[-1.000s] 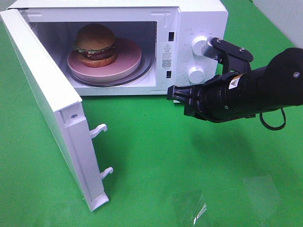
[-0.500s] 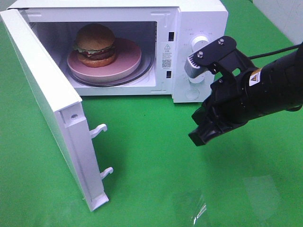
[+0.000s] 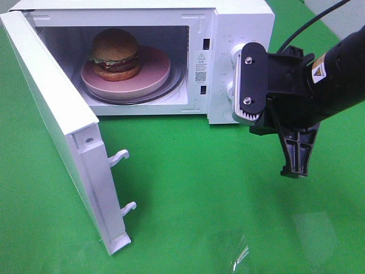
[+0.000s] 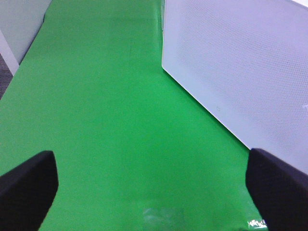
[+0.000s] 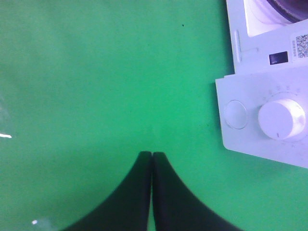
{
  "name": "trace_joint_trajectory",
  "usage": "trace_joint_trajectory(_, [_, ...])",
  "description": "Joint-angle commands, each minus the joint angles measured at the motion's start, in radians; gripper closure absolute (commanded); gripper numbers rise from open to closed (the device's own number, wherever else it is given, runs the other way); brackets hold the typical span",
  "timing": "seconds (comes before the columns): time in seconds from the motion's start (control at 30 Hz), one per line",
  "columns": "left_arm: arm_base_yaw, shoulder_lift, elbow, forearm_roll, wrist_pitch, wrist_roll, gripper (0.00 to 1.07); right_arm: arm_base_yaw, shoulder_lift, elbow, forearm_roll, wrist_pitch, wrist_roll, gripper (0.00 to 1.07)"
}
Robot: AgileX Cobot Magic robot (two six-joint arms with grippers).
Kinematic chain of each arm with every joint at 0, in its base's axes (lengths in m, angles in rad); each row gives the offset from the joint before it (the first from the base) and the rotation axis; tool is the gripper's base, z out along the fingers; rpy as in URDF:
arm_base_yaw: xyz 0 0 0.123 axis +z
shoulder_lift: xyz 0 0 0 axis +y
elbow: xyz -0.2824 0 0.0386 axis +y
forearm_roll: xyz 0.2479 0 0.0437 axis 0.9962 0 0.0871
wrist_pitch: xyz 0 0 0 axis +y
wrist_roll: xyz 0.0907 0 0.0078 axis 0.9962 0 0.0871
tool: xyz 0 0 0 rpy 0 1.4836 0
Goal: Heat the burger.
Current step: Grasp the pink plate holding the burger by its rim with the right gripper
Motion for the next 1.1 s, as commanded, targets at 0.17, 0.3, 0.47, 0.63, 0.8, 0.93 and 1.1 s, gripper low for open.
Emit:
trace_joint_trajectory(0.17, [0.002,-0.003,0.005,-0.003,-0.016,0.003,0.08,-0.002,-0.012,-0.052,-0.074,0.061,-0.059,0.92])
trace_joint_trajectory(0.3, [0.002,-0.003,0.005,-0.003,-0.016,0.003,0.08,-0.002,-0.012,-0.052,-0.074,0.043,-0.056,0.63])
trace_joint_trajectory(0.47, [0.002,-0.003,0.005,-0.003,-0.016,0.003,0.08,-0.002,-0.012,-0.052,-0.073,0.024,-0.056,0.14])
trace_joint_trajectory(0.63, [0.002,-0.003,0.005,-0.003,-0.016,0.003,0.08,0.0,0.017,-0.052,-0.074,0.022,-0.055,0.07])
trace_joint_trajectory(0.8, [0.002,-0.003,0.005,-0.003,-0.016,0.003,0.08,0.067,0.086,-0.095,-0.187,0.019,0.026,0.09])
trace_joint_trajectory(0.93, [0.002,-0.003,0.005,-0.003,-0.016,0.003,0.08,0.092,0.138,-0.163,-0.251,0.019,0.069,0.09])
trace_joint_trajectory(1.1, [0.002,-0.003,0.005,-0.003,-0.016,0.003,0.08,0.115,0.251,-0.29,-0.327,-0.016,0.1,0.11])
